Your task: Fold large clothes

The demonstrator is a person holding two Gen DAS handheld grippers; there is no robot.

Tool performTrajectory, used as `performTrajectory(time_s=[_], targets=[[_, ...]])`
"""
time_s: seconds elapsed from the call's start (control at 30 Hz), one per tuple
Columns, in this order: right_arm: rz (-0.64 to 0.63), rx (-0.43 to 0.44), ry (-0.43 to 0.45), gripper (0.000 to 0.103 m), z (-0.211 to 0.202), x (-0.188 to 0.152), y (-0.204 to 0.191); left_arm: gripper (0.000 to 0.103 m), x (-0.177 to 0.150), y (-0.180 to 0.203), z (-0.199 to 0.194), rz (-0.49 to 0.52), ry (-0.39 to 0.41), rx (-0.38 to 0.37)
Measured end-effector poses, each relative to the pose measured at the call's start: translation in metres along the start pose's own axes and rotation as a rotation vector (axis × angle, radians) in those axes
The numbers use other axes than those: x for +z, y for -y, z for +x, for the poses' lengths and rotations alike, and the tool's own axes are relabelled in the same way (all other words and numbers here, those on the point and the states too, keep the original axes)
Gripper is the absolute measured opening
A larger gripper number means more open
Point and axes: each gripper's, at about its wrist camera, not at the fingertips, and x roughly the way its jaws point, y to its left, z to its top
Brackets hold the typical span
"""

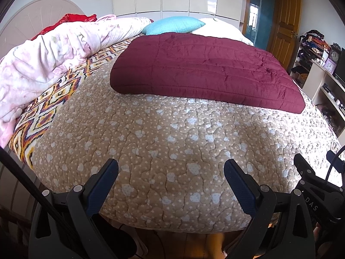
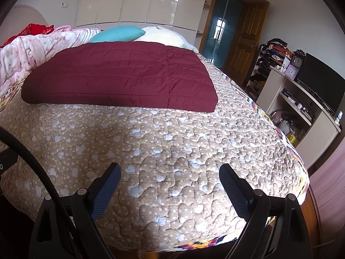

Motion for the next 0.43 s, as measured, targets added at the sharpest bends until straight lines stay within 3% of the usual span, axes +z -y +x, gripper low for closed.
performTrajectory(time_s=[0.43], targets=[[-0.02,0.012,-0.01,0.095,0.0006,-0.0005,-0.005,0.098,-0.0023,-0.004,0.0007,-0.007,0.012,0.017]])
